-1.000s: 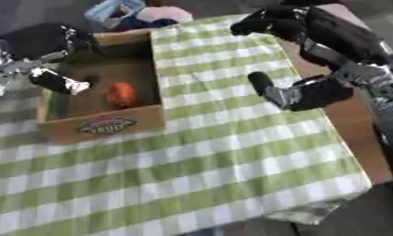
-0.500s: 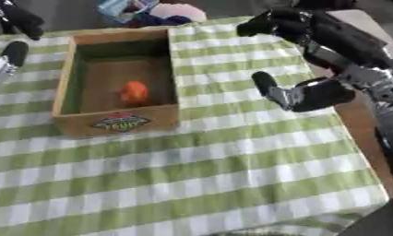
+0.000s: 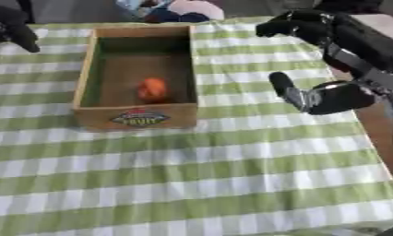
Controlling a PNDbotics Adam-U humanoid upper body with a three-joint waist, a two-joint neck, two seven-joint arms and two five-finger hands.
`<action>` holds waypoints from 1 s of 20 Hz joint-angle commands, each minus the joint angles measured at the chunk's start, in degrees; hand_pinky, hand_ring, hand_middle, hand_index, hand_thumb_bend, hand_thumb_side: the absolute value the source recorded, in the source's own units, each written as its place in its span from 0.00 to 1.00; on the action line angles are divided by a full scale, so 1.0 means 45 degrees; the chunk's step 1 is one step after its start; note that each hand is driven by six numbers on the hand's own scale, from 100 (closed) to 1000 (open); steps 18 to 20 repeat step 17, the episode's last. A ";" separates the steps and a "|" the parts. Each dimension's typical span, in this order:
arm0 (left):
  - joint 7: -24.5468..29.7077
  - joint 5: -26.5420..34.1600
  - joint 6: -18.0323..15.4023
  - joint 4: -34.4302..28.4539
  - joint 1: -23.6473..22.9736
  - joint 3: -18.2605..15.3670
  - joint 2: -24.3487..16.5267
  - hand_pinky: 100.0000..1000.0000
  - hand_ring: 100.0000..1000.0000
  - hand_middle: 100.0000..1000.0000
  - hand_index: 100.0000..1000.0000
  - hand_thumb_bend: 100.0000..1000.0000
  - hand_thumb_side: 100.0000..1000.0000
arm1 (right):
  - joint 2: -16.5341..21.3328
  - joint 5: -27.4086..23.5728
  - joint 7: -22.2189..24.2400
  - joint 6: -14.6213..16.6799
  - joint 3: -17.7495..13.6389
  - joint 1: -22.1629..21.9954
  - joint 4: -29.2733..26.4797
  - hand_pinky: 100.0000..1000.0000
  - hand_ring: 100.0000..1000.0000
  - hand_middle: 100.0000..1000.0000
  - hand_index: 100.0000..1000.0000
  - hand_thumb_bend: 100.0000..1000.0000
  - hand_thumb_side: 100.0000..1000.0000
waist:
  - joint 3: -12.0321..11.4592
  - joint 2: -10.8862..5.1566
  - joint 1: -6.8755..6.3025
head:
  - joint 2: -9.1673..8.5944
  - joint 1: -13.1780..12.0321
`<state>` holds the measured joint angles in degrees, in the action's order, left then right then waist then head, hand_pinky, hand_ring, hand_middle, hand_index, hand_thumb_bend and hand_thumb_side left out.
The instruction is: Pick up objects on the table and place them in the box.
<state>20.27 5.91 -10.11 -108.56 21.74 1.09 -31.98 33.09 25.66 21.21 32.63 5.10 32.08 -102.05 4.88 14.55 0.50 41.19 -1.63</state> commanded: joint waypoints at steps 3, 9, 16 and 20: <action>0.0285 0.0074 0.0202 -0.0486 -0.0543 -0.0354 0.0549 0.63 0.59 0.60 0.84 0.00 0.85 | 0.0219 0.0136 -0.0071 -0.0015 -0.0212 0.0058 -0.0018 0.75 0.77 0.77 0.95 0.00 0.62 | -0.0122 -0.0178 0.0026 | 0.0182 -0.0189; 0.0562 -0.0470 0.0482 -0.0268 -0.1049 -0.0394 0.1305 0.63 0.59 0.61 0.84 0.00 0.90 | 0.0189 0.0190 -0.0048 -0.0002 -0.0189 0.0046 0.0029 0.75 0.77 0.77 0.96 0.00 0.62 | -0.0186 -0.0210 0.0052 | 0.0391 -0.0364; 0.0528 -0.1019 0.0669 0.0268 -0.1260 -0.0409 0.1873 0.63 0.59 0.61 0.84 0.00 0.95 | 0.0185 0.0219 -0.0047 -0.0002 -0.0184 0.0010 0.0089 0.75 0.77 0.77 0.96 0.00 0.62 | -0.0213 -0.0264 0.0106 | 0.0396 -0.0485; 0.0539 -0.1078 0.0662 0.0298 -0.1266 -0.0403 0.1905 0.63 0.59 0.61 0.84 0.00 0.95 | 0.0184 0.0227 -0.0049 -0.0003 -0.0184 0.0014 0.0093 0.75 0.77 0.77 0.96 0.00 0.62 | -0.0232 -0.0265 0.0116 | 0.0404 -0.0470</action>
